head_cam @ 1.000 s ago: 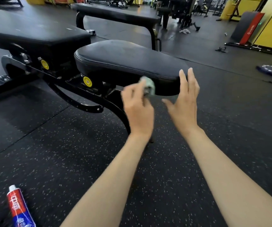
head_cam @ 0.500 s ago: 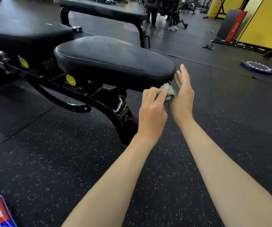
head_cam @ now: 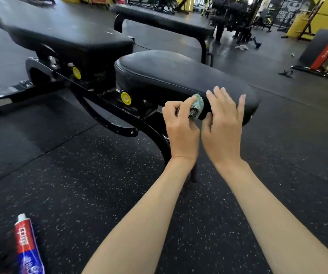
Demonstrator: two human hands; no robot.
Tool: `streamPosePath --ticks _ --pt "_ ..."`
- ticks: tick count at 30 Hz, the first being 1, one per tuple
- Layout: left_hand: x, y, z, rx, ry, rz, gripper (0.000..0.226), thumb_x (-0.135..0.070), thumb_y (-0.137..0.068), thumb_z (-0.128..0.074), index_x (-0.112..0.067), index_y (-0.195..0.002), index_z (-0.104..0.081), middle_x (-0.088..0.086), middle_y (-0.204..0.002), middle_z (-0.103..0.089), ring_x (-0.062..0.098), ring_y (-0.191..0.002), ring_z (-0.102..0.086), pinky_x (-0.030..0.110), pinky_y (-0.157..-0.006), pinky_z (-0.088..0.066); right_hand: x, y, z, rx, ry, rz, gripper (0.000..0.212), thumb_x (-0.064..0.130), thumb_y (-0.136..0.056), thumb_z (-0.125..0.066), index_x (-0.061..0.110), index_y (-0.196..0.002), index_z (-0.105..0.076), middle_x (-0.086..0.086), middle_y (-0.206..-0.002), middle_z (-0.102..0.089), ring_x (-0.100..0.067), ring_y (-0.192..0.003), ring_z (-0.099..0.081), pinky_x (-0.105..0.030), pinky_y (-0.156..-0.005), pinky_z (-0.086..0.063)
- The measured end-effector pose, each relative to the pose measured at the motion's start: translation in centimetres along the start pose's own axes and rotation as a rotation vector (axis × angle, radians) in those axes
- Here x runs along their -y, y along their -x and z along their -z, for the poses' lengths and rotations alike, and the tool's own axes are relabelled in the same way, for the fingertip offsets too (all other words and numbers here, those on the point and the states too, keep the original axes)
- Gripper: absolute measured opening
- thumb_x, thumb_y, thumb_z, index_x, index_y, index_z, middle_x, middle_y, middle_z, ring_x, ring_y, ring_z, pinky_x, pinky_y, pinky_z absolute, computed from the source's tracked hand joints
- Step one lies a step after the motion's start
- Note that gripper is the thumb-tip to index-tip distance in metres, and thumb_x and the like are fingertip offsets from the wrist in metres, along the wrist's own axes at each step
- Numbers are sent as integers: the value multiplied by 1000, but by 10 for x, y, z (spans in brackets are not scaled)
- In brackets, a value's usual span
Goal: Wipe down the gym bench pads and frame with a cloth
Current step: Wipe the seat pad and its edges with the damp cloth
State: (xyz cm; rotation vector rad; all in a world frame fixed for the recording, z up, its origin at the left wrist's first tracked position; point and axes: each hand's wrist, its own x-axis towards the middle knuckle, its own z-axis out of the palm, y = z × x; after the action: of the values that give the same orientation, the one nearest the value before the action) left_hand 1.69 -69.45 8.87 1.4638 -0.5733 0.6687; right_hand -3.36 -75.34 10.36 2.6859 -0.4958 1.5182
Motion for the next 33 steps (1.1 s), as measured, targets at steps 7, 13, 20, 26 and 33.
streamPosePath --ticks 7,13,20,26,33 --pt "35 -36 29 -108 -62 38 50 18 -68 -42 -4 -106 -69 12 -91 -49 26 -84 -52 23 -84 -45 27 -15 -25 70 218 181 47 8 -92 -47 2 -138 -47 -17 -141 -49 -29 -137 -40 -51 -117 -5" --pt "48 -51 40 -82 -34 75 47 15 -70 -46 -5 -104 -70 5 -94 -46 24 -85 -53 23 -83 -46 51 -39 -50 112 380 340 56 20 -85 -66 0 -134 -49 -18 -134 -55 -30 -129 -49 -49 -116 -7" --pt "63 -71 49 -161 -14 172 46 16 -73 -48 -9 -103 -71 3 -92 -47 16 -84 -53 23 -84 -47 62 -53 -58 222 372 327 77 25 -71 -83 0 -135 -49 -18 -131 -57 -29 -126 -52 -45 -111 -32" --pt "61 -98 60 -523 200 680 45 17 -81 -42 -9 -106 -68 5 -105 -51 14 -89 -53 18 -83 -50 66 -48 -56 287 291 265 78 19 -75 -80 1 -141 -42 -17 -140 -50 -29 -133 -44 -41 -112 -30" --pt "63 -72 56 -231 -59 167 48 15 -71 -44 -6 -105 -71 0 -94 -44 21 -89 -50 7 -83 -38 75 -56 -52 248 262 221 67 32 -72 -81 1 -126 -57 -18 -117 -63 -35 -107 -60 -44 -93 -45"
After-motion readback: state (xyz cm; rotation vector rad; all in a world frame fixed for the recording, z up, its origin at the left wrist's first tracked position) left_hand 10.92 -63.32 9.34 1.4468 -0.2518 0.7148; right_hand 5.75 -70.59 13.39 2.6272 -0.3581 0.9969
